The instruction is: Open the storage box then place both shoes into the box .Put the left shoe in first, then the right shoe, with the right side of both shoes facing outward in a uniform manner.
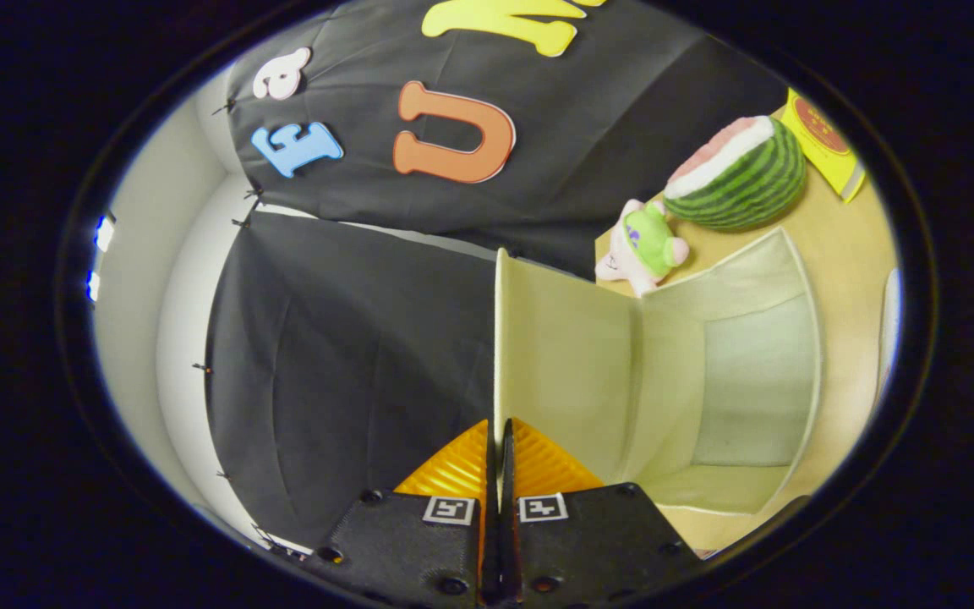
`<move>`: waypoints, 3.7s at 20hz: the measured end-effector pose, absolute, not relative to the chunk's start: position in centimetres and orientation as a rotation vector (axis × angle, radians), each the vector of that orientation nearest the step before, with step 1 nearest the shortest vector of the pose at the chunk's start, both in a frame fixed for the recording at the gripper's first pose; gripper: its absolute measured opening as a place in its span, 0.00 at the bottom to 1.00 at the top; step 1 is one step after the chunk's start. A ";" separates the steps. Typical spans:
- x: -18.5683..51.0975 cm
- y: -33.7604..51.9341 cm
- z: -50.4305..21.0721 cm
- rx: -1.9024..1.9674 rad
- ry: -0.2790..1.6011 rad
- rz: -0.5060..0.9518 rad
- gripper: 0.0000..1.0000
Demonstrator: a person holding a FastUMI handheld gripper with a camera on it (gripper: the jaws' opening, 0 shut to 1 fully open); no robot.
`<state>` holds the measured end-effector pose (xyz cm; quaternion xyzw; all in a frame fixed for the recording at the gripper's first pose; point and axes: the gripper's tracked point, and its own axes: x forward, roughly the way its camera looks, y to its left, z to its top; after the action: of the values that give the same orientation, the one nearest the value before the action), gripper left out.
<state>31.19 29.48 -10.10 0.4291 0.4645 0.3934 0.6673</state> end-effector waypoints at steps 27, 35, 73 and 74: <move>29.1 30.5 -11.7 0.608 0.861 0.805 1.00; 31.0 19.7 -16.5 0.520 0.862 0.657 1.00; 27.9 -4.6 -40.2 0.453 1.358 0.279 0.06; 27.9 -4.3 -39.8 0.480 1.353 0.288 0.06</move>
<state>27.93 -4.28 -39.81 0.2192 0.6178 0.1316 0.7436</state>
